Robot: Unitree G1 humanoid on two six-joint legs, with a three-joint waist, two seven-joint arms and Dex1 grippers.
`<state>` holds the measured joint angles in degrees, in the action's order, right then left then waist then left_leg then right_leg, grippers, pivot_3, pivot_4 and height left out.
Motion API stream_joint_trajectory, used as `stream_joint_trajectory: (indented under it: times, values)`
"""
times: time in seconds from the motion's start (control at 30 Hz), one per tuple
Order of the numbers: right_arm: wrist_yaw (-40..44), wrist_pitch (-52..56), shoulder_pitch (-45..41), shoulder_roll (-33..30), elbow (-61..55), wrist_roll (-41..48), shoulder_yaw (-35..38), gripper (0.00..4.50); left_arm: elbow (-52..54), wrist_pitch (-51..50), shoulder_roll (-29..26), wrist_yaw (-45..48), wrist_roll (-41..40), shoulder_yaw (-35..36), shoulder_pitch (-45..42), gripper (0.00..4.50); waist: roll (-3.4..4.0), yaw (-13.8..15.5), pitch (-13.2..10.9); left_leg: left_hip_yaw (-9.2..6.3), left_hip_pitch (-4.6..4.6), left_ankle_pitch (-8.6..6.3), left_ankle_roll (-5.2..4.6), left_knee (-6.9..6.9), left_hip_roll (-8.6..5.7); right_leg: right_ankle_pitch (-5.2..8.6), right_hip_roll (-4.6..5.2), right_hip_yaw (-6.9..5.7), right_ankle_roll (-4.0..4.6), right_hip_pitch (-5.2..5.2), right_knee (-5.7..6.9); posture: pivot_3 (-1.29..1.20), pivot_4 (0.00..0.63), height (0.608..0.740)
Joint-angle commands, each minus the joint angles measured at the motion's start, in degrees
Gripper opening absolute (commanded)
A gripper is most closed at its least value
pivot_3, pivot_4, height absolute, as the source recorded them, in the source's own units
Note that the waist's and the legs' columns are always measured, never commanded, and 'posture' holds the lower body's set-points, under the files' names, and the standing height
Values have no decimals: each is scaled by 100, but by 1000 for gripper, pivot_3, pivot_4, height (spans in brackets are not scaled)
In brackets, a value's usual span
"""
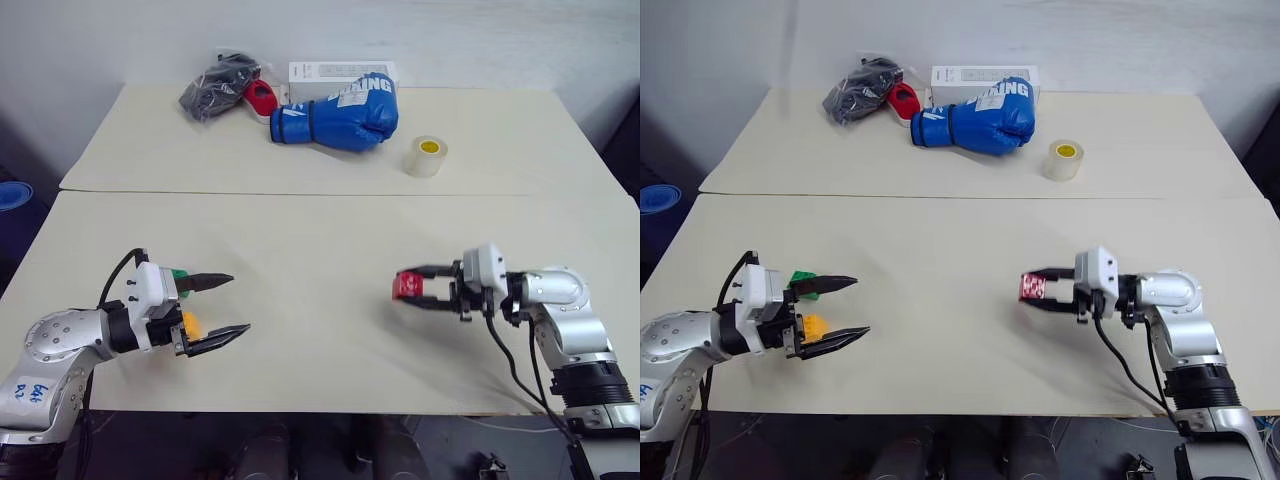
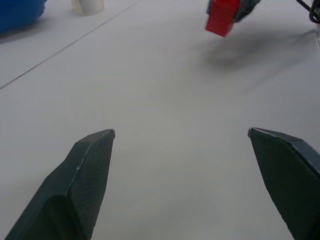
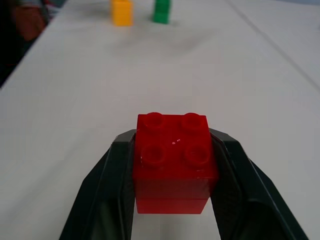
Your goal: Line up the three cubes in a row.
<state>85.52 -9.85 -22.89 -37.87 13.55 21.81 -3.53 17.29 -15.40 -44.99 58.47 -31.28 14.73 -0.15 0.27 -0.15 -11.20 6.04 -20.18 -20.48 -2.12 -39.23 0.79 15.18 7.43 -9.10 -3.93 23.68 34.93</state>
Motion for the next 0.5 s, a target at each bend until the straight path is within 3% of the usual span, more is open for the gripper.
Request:
stream_joint_trajectory:
  times: [0.03,0.5]
  values:
    - [607,-502,-219,-30,424,-19,-75,1498,95,-63,-83,4,-103,124,-137,4500,0,4,0,0,2,0,0,-1,-2,0,2,0,0,-1,2,0,150,740]
    - [698,-1420,-1150,612,2147,-273,-620,1498,219,-292,-187,107,-175,263,-74,4500,2,-8,-1,-6,-1,2,7,-2,0,0,0,-2,0,0,0,0,150,740]
